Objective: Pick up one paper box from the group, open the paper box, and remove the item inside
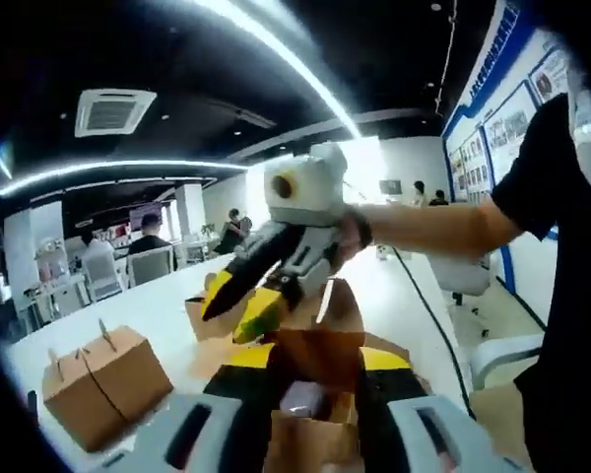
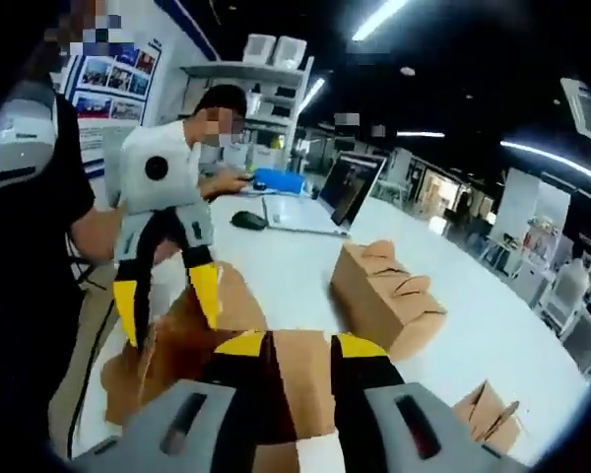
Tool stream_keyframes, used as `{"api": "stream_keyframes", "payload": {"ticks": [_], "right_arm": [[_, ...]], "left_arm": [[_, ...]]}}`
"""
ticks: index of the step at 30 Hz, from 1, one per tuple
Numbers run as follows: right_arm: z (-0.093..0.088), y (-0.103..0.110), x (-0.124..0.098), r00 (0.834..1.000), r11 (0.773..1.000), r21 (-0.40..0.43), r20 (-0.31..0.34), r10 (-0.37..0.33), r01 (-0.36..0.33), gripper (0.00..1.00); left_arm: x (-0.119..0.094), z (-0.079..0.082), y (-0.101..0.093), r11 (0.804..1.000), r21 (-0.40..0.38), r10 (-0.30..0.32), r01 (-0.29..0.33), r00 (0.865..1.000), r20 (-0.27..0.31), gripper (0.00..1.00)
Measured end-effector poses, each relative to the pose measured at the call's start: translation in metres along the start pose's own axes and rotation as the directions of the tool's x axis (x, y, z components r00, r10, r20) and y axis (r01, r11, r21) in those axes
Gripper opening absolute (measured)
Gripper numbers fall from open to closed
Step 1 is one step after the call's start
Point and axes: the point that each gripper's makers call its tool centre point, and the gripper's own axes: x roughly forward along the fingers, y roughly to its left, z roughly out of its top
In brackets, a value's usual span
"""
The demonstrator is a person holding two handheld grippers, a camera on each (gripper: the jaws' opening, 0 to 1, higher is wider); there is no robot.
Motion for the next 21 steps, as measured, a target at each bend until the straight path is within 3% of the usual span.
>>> {"api": "stream_keyframes", "payload": {"ticks": [4,6,9,10,12,15,21], "right_arm": [[0.017,0.006,-0.015,0.992,0.996,0.049,0.1,-0.077,0.072,0.25],[0.023,0.011,-0.022,0.983,0.991,0.093,0.15,-0.108,0.095,0.25],[0.024,0.018,-0.034,0.973,0.985,0.118,0.174,-0.149,0.13,0.26],[0.024,0.021,-0.041,0.965,0.976,0.165,0.195,-0.176,0.145,0.26],[0.021,0.023,-0.053,0.952,0.958,0.22,0.201,-0.229,0.184,0.3],[0.016,0.034,-0.071,0.938,0.946,0.21,0.193,-0.288,0.247,0.33],[0.009,0.042,-0.103,0.895,0.899,0.273,0.195,-0.401,0.344,0.33]], "left_arm": [[-0.007,0.002,0.02,0.992,-0.067,0.108,-0.106,0.994,0.026,0.35],[-0.011,0.003,0.025,0.989,-0.067,0.135,-0.133,0.99,0.03,0.35],[-0.018,0.006,0.028,0.984,-0.081,0.161,-0.159,0.986,0.029,0.35],[-0.022,0.007,0.028,0.982,-0.09,0.171,-0.167,0.985,0.032,0.35],[-0.029,0.01,0.027,0.977,-0.106,0.192,-0.187,0.981,0.041,0.35],[-0.039,0.016,0.024,0.958,-0.197,0.227,-0.206,0.97,0.087,0.33],[-0.056,0.012,0.022,0.934,-0.201,0.321,-0.296,0.941,0.104,0.35]]}}
